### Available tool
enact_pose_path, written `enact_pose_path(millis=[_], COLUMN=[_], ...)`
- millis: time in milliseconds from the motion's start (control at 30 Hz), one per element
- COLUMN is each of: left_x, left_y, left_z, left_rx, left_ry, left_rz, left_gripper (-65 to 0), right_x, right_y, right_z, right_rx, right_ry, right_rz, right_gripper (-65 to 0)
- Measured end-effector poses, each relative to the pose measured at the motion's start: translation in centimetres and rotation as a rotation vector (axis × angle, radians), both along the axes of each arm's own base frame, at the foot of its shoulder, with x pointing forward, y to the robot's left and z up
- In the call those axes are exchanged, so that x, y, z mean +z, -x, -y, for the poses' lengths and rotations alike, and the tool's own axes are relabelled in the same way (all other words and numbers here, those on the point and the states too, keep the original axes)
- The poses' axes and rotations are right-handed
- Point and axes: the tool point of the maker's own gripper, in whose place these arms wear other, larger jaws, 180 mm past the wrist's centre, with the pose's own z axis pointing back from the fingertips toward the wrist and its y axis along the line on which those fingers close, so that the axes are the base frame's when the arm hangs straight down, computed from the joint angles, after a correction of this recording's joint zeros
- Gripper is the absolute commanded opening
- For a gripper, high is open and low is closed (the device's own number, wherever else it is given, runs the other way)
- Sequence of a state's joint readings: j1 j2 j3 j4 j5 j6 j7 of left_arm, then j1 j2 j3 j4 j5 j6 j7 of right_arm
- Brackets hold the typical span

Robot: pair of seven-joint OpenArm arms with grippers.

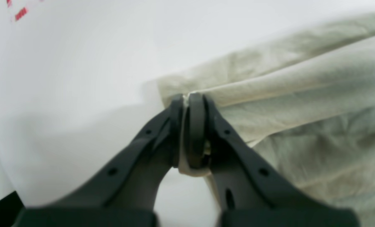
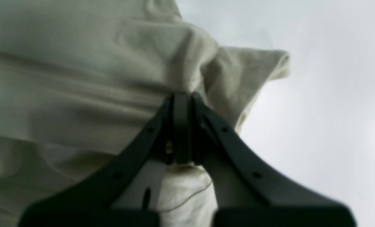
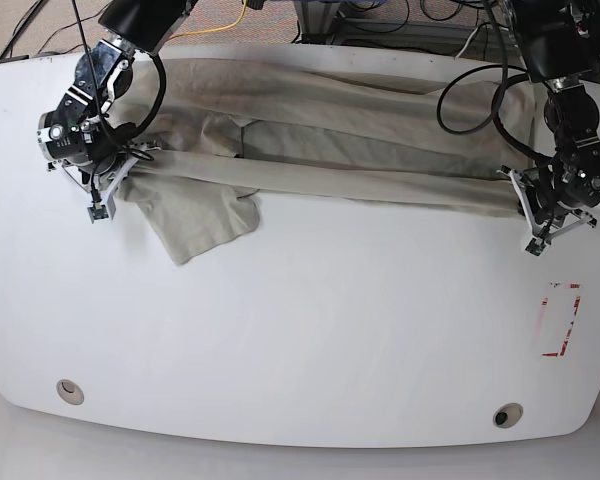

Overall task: Layout the t-shirt on the table in an organized manner, then fold the t-shirt properly
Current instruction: 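Fold the pinched fabric with both grippers back over the collar edge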

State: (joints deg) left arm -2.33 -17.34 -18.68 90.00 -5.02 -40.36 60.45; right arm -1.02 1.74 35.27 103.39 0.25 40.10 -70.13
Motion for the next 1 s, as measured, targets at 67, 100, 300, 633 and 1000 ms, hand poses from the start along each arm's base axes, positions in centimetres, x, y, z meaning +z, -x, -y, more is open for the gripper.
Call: enact_pose_path(millis=[67,100,300,633,1000], left_x=[-0.3,-0.5,-1.3,-0.3,-0.2], left_y=[0.5,0.7,1.9,2.1,2.8], left_z=[0.0,0.0,-0.2,-0.6,-0.9], left_rx=[-0.001,-0.001,-0.001,-0.018,-0.007], left_ry=[-0.002,-0.002,-0.008,-0.036,-0.060], left_rz=[-0.011,-0.016,-0.047,-0.029,-0.070], left_gripper=[-63.9,-63.9,-63.9,-63.9,-63.9], right_x=[-0.1,-0.1,-0.4,1.3,1.5], right_y=[0.2,0.2,0.7,0.8,1.7], right_z=[0.0,0.0,0.0,0.2,0.5], right_rx=[-0.001,0.000,0.000,0.007,-0.002], right_ry=[0.000,0.000,0.000,0.040,0.059], right_rz=[-0.005,-0.006,-0.018,0.027,-0.019], right_gripper=[-64.5,-64.5,-64.7,-64.7,-64.5])
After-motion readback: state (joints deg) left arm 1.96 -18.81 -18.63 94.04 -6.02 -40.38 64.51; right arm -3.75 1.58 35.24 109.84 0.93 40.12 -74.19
